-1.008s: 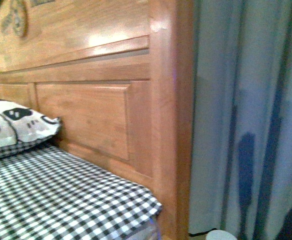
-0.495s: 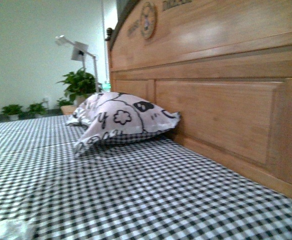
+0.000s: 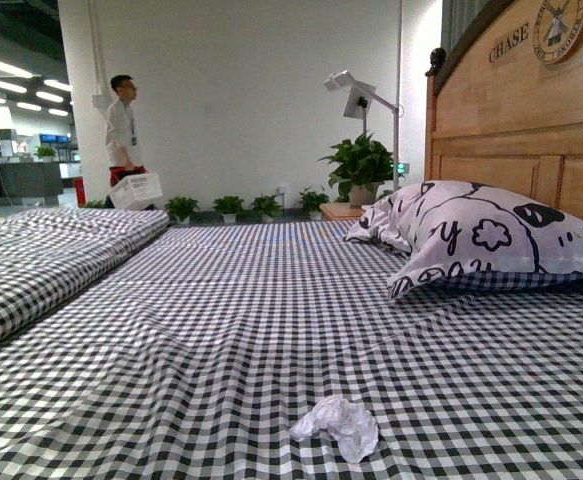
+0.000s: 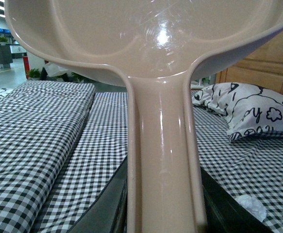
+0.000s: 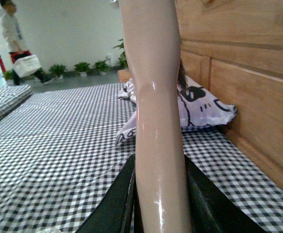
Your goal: Clean up trash
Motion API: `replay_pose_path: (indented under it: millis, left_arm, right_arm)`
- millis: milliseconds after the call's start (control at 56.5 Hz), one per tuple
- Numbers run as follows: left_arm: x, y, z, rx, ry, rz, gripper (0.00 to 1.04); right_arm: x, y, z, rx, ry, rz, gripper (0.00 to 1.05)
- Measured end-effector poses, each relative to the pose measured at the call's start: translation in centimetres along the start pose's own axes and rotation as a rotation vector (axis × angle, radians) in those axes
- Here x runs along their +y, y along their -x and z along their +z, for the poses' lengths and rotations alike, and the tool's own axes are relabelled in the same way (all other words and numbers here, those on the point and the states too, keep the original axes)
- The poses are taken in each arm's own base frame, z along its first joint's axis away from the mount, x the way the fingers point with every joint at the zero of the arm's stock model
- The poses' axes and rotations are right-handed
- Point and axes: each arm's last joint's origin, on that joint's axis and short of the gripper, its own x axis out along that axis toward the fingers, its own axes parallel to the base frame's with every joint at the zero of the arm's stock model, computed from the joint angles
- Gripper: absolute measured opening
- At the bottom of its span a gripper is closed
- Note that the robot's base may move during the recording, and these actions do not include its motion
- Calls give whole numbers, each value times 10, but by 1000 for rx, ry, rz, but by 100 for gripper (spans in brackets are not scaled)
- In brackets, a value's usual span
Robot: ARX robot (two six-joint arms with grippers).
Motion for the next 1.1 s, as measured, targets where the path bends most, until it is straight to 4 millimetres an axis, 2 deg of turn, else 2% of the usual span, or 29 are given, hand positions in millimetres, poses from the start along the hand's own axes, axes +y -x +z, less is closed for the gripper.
replay_pose_path:
  millis: [53,142,248,372,478,602,867,1097]
  left_arm:
    - [0,-1,-1,10,8,-4,27]
    - [3,-7,0,262,110,-36,27]
    - [14,-23,-16,418,140,-79,27]
    - [27,-44,-35,513,56,-151,27]
    - [36,-65,-56,620,-104,-268,27]
    - [39,-75,-76,717,-247,-386,27]
    - [40,-95,-92,763,-454,-567,27]
    - [34,-102,-100,789,-528,-677,27]
  right_arm:
    - [0,0,0,-1,0,-6,23]
    - [-1,0,0,-1,0,-18,23]
    - [-1,0,1,-5,-2,-21,23]
    - [-1,0,1,-4,-1,-14,23]
    - [-1,1,1,-5,-2,-15,23]
    - [-1,1,1,-5,-2,-15,23]
    - [-1,1,1,-5,-1,-15,23]
    - [-1,1,1,-5,-1,-15,23]
